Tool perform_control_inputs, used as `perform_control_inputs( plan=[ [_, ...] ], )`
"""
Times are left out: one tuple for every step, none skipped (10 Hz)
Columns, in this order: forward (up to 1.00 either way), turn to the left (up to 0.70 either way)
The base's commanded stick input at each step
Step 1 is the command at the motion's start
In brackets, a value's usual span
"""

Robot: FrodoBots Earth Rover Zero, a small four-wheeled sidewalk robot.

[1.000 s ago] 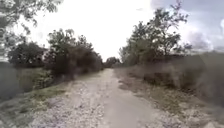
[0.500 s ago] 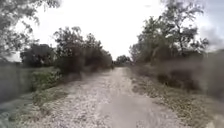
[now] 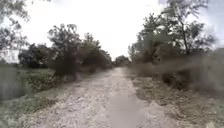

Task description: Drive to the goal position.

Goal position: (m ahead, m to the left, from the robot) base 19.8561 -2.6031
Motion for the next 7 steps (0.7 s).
perform_control_inputs(
  plan=[
    [0.70,0.00],
    [0.70,0.00],
    [0.70,0.00],
    [0.70,0.00],
    [0.70,0.00],
    [0.70,0.00],
    [0.70,0.00]
  ],
)
